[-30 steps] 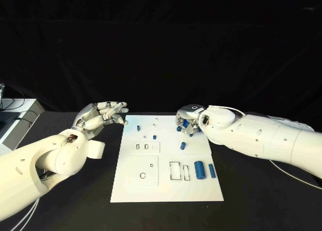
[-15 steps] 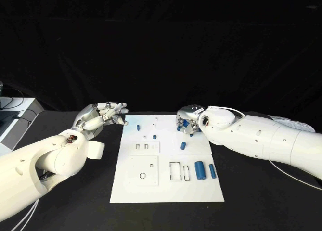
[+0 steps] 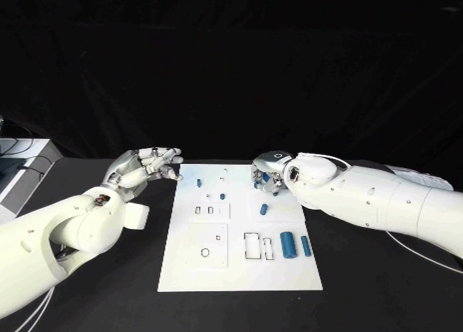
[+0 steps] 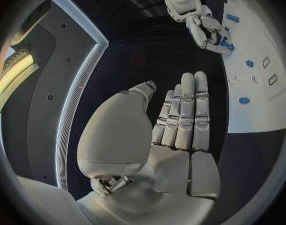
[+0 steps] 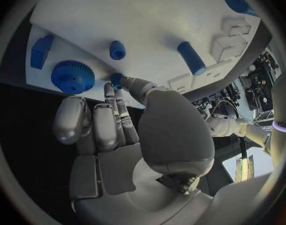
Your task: Assemble the parts on the task board
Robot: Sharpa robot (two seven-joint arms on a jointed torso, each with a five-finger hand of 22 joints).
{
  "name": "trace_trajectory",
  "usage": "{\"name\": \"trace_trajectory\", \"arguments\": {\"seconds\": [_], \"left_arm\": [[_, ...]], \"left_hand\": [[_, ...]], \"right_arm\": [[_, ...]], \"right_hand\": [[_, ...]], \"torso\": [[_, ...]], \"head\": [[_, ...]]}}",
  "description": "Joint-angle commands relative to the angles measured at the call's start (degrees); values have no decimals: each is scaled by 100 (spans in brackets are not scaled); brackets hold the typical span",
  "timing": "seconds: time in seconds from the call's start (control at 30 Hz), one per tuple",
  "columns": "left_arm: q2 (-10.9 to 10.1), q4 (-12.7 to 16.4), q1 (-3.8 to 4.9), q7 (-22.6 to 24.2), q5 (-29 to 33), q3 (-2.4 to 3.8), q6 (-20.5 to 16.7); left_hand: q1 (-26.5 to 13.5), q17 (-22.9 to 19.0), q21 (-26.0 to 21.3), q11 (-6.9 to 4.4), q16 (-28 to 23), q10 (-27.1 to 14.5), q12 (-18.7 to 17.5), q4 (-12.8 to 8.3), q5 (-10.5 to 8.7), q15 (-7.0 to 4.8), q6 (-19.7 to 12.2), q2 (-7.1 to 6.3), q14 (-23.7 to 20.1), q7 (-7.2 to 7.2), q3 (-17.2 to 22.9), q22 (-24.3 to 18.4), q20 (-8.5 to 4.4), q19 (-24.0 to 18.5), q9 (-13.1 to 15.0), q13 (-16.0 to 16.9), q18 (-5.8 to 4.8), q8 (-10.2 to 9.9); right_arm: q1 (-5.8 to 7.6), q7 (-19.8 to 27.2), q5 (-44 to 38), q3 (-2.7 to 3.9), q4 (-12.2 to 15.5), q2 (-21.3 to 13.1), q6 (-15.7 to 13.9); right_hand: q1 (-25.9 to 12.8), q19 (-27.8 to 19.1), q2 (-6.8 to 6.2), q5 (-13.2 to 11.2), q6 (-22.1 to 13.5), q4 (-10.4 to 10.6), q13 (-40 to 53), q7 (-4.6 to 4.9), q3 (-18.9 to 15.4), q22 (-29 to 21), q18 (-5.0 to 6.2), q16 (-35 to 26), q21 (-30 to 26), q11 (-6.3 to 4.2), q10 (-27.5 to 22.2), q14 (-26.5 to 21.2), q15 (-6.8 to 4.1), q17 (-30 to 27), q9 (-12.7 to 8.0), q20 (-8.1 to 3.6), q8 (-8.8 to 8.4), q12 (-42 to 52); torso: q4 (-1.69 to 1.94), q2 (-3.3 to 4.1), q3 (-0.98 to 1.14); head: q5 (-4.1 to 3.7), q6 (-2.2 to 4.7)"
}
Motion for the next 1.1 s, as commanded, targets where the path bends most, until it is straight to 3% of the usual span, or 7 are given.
{"name": "trace_trajectory", "arguments": {"seconds": [0.03,0.13,0.23,0.4,0.83,1.1], "left_arm": [[1,3,3,6,-18,6,110],[1,-2,3,0,-18,6,114],[1,-8,3,-7,-18,6,118],[1,-19,3,-13,-18,6,119],[-8,-34,3,-9,-18,6,124],[-16,-11,2,12,-18,7,125]], "left_hand": [[18,5,29,11,29,14,-25,-1,-23,-8,22,-50,-44,7,27,5,-6,-37,6,0,8,-20],[18,5,29,11,29,14,-25,-1,-23,-8,22,-50,-44,7,27,5,-6,-37,6,0,8,-20],[18,5,29,11,29,14,-25,-1,-23,-8,22,-50,-44,7,27,5,-6,-37,6,0,8,-20],[32,21,48,10,46,14,-23,-9,-24,-9,25,-46,-58,5,45,17,-6,-50,8,0,9,-22],[45,33,64,9,59,14,-22,-16,-25,-10,28,-44,-70,5,60,27,-6,-61,10,1,9,-23],[50,38,71,9,65,13,-23,-19,-25,-10,28,-45,-74,5,66,32,-6,-65,10,0,10,-24]], "right_arm": [[-17,33,-19,-9,15,10,31],[-17,24,-24,-9,16,11,-34],[-17,3,-57,-9,20,10,-175],[-17,-71,-130,-8,52,1,-485],[-13,-473,-353,33,304,-9,-1294],[-9,-684,-463,68,189,239,-1706]], "right_hand": [[-16,17,29,18,33,26,6,2,-4,5,-41,30,39,-10,37,78,38,-8,10,37,18,-1],[10,33,72,55,65,32,10,-18,48,73,-50,56,85,-26,84,74,28,-2,31,32,40,4],[193,179,283,-53,272,-41,60,-109,285,506,-123,119,383,-113,380,74,-46,23,140,-18,188,71],[343,289,463,-143,452,-211,169,-207,444,894,-188,186,652,-245,781,79,-147,44,357,-119,411,142],[334,300,472,-239,458,-296,230,-235,527,994,-202,212,719,-278,900,78,-177,34,492,-152,511,122],[325,309,459,-244,459,-305,235,-237,532,1024,-207,223,739,-280,904,81,-178,49,508,-154,522,113]], "torso": [[12,12,-10],[13,17,-15],[16,19,-17],[18,25,-23],[32,36,-37],[49,50,-50]], "head": [[-5,8],[1,12],[-4,14],[-9,20],[6,60],[3,75]]}}
